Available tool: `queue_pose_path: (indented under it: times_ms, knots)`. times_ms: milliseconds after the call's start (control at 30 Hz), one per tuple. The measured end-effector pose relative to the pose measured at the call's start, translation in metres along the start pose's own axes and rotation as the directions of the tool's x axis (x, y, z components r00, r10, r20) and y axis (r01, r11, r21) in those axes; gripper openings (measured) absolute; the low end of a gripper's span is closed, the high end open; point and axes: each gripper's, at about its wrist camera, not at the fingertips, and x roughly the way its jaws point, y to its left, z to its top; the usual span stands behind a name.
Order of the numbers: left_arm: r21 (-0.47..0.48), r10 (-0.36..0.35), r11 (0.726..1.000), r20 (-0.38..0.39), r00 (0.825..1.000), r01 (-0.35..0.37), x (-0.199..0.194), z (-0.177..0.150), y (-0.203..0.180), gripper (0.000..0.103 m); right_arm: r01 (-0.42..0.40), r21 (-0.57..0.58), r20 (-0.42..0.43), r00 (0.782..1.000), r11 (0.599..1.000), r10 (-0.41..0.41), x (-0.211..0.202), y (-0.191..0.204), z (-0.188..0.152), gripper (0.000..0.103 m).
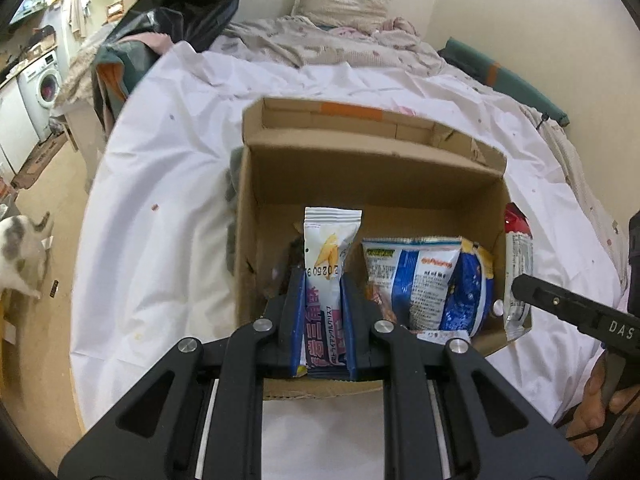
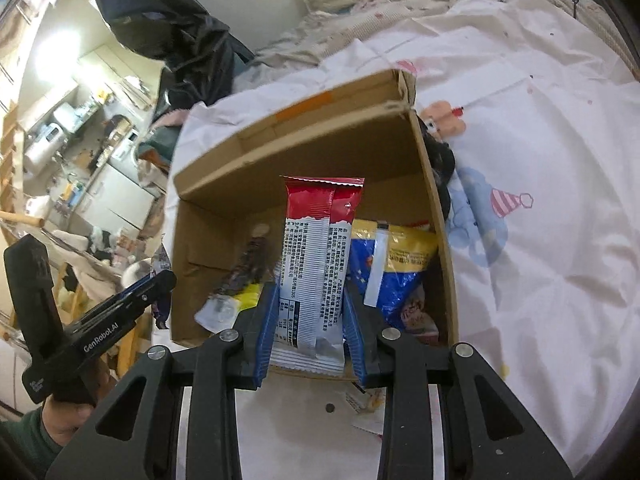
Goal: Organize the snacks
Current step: 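Lower both bars into the box and open both tools to release them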
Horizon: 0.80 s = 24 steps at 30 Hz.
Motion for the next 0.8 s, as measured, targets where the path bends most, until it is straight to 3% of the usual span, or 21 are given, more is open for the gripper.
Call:
queue_pose_path:
  times_ms: [300, 600, 733, 800]
  knots:
    - [-0.070, -0.041, 0.997, -0.037, 0.998, 0.038, 0.019, -0.003, 0.007, 0.015, 0.026, 0.009, -0.033, 0.999, 1.000, -0.026, 0.014, 0.000, -0.005, 0.034]
    - [-0.062, -0.039, 0.997, -0.042, 0.998, 0.036, 0.018, -0.005, 0.007, 0.015, 0.015, 0.019, -0.042, 0.999, 1.000, -0.014, 0.019, 0.004, -0.002, 0.036]
    - [-0.075, -0.052, 0.996, -0.057, 0.997, 0.048, 0.020, -0.006, 0.006, 0.015, -0.004, 0.013, -0.055, 0.998, 1.000, 0.005, 0.014, 0.006, -0.004, 0.036]
    - [-0.074, -0.061, 0.996, -0.065, 0.996, 0.056, 0.021, -0.006, 0.004, 0.016, -0.046, 0.004, -0.111, 0.993, 0.999, 0.046, 0.018, 0.009, -0.008, 0.036]
